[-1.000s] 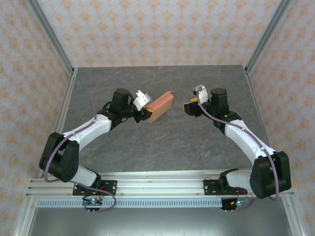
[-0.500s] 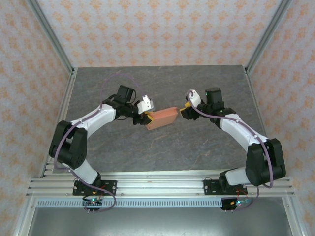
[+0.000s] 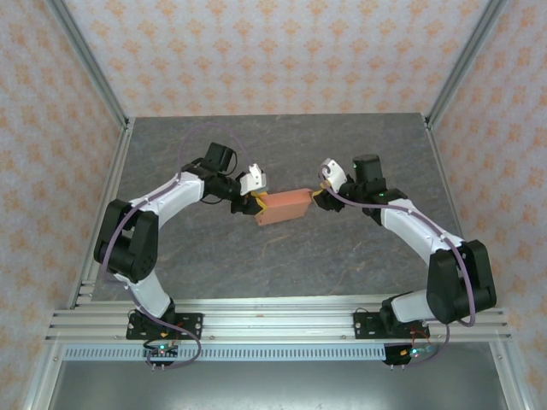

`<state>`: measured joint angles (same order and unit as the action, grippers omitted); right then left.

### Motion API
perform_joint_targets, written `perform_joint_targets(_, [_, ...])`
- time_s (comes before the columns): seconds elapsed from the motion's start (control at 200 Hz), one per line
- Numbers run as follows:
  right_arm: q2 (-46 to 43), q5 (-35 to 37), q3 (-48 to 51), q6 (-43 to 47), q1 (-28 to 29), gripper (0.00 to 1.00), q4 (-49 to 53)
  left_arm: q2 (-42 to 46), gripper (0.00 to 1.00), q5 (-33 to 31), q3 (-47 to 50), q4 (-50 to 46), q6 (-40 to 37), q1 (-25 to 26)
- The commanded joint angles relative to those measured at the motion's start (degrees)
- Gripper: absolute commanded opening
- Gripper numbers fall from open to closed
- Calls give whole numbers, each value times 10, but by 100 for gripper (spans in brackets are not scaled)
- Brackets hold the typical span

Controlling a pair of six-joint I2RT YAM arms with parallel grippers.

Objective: Fold the paper box

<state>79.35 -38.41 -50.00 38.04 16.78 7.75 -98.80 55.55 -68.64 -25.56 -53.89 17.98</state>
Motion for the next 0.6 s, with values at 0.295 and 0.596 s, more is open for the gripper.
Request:
perform_joint_targets(0.295, [42,17,-20,58,14,36,26,-26,36,11,-32,-49,-25,-5])
perform_joint_targets(0.596, [53,38,-34,66,16,30,27,-34,36,4,-44,-67,-35,-5])
